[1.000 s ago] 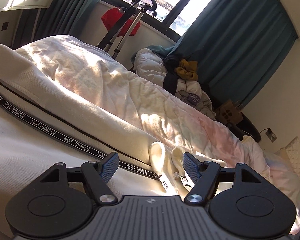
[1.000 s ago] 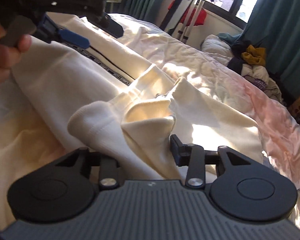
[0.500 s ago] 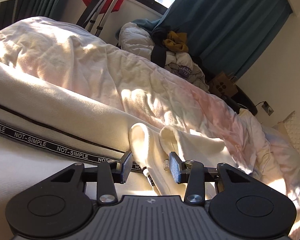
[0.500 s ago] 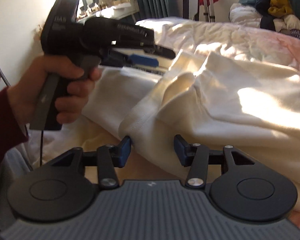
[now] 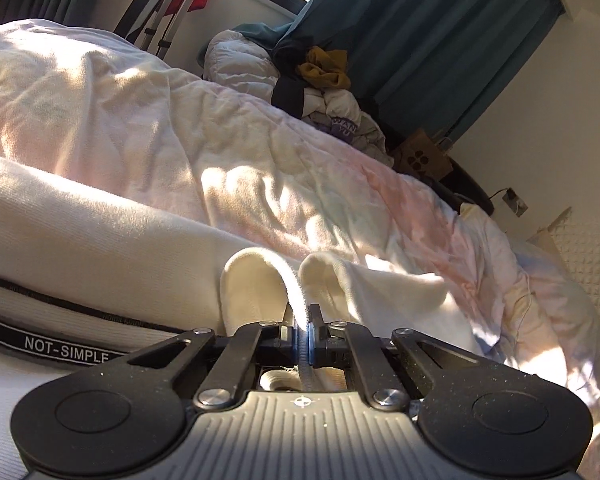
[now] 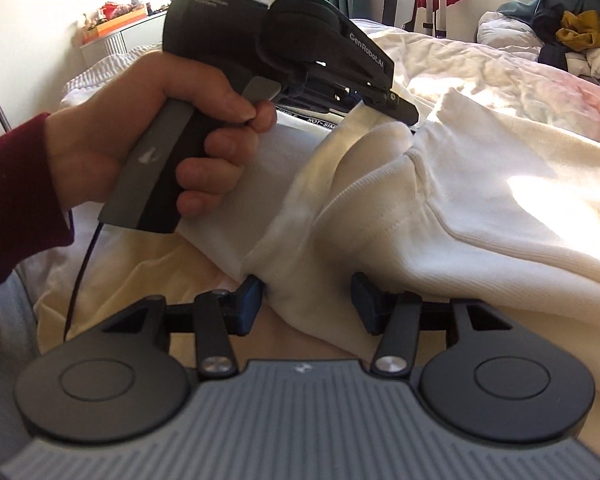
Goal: Fold clothes
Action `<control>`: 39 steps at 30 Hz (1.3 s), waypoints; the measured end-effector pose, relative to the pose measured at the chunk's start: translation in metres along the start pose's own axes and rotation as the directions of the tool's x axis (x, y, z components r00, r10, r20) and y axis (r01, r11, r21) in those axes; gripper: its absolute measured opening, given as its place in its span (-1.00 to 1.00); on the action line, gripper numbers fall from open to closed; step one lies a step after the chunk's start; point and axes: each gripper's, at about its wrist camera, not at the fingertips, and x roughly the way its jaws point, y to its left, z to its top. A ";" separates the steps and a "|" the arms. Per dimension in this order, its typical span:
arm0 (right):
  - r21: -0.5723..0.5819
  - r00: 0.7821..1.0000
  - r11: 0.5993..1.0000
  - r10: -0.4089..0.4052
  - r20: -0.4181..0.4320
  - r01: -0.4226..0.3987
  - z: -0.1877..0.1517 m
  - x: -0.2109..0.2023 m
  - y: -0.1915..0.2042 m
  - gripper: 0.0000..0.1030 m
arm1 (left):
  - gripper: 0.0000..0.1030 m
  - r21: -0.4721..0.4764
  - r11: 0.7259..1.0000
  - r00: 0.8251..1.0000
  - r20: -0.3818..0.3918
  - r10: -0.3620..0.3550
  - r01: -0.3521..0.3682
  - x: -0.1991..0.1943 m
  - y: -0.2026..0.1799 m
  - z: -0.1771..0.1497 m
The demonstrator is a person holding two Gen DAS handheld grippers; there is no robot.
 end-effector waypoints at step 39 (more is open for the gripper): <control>-0.405 0.947 0.861 -0.235 0.217 0.307 -0.001 -0.037 0.028 -0.01 | -0.10 -0.143 0.962 0.937 -0.230 -0.261 0.233 0.013 -0.010 0.002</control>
